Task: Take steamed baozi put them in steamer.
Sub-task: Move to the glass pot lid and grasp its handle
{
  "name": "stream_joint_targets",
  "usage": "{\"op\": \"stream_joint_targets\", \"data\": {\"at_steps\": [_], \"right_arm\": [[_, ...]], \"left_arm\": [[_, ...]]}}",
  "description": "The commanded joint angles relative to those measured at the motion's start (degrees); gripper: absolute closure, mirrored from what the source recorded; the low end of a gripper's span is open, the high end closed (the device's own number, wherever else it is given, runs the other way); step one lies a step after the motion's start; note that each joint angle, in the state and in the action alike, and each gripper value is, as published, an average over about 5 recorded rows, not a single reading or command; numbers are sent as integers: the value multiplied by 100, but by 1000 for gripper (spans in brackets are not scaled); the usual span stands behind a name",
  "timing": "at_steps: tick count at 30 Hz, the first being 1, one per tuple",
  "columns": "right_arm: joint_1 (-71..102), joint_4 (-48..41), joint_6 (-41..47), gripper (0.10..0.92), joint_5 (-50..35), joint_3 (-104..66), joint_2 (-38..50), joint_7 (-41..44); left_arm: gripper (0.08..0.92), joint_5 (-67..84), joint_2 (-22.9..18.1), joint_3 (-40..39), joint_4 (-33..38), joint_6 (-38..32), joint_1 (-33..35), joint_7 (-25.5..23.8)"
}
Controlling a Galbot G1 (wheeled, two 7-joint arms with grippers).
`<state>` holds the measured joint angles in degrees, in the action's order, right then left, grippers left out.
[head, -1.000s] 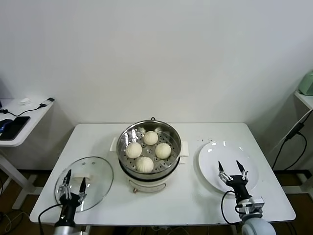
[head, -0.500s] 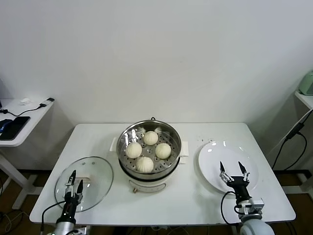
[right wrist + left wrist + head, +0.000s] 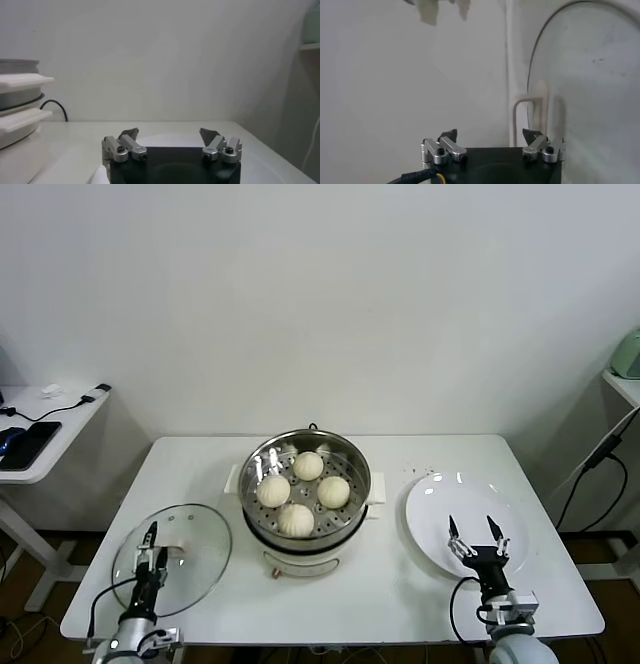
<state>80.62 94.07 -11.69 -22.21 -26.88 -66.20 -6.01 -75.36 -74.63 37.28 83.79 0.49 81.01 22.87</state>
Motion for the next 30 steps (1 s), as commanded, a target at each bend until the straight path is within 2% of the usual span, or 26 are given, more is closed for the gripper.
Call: {"op": "stream_joint_targets", "data": {"at_steps": [1,18,23,30], "right_arm": [[6,-4,-9,203,39,19,-13,-27],[14,11,-7,203,144,160,-13,-64],[27,60,1,203,161,184,-8,-54],[41,181,49,203,171,180,38,-53]], "left_arm": [[227,77,24,-38,-334,71,-197,-49],[710,99,76,-57,-686,-232,-309,306],[842,374,113,-42,-149,-230,-171,52],[864,1262,404,124,1199,68,206,-595]]}}
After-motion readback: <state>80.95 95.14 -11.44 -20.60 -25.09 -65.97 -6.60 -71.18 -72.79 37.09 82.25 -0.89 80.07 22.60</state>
